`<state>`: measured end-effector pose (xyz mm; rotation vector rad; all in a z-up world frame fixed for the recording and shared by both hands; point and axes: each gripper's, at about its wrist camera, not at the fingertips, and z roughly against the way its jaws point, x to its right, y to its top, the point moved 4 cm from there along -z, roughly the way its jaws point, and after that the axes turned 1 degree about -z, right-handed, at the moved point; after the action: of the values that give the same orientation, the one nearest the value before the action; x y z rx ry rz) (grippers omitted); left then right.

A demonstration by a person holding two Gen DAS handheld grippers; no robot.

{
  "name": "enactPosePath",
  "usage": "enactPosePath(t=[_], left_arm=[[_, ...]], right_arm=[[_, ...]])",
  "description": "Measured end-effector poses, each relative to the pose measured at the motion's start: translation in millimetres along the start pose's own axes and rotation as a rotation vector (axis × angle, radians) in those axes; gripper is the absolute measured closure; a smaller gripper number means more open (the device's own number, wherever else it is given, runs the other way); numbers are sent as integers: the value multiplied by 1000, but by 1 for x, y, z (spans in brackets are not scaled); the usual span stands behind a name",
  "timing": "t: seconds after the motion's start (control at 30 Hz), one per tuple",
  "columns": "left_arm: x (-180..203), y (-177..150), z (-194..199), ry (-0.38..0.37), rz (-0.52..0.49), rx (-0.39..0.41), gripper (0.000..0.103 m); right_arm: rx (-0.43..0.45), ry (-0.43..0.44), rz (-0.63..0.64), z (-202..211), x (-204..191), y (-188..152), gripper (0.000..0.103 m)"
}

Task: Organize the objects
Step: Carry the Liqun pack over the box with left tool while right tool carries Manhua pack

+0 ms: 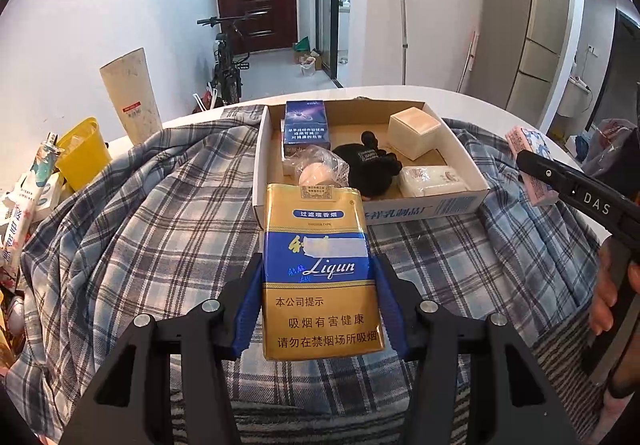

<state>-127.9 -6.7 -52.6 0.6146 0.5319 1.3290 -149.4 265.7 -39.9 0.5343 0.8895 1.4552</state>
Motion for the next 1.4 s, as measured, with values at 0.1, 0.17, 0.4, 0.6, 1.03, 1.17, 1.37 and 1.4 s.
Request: enactPosePath(t=[0.1, 0.17, 0.4, 0.6, 1.03, 1.17, 1.37, 1.4], left_arm=[[0, 7, 1, 0, 1, 7, 48], [-2, 17, 0, 7, 4, 11, 48], [-4, 76, -11, -44, 55, 34, 48], [-1, 125, -37, -45, 70, 52, 48], [36, 153, -140, -184, 115, -92, 48], [47, 148, -160, -171, 111, -126, 48], [43, 141, -171, -156, 130, -127, 26], [41, 140, -169, -160, 140, -125, 24]], right_arm=[[-2, 2, -6, 0, 2, 1, 54], [-5, 3, -10, 0, 3, 1, 54], [-46, 8, 6, -2, -4, 38, 54], [21, -36, 4, -16, -13, 85, 54], [-23, -81, 12, -74, -2, 84, 54], [-43, -85, -7, -80, 8, 80, 54], [-42, -76, -6, -78, 13, 81, 54], [-41, -74, -5, -77, 14, 82, 54]])
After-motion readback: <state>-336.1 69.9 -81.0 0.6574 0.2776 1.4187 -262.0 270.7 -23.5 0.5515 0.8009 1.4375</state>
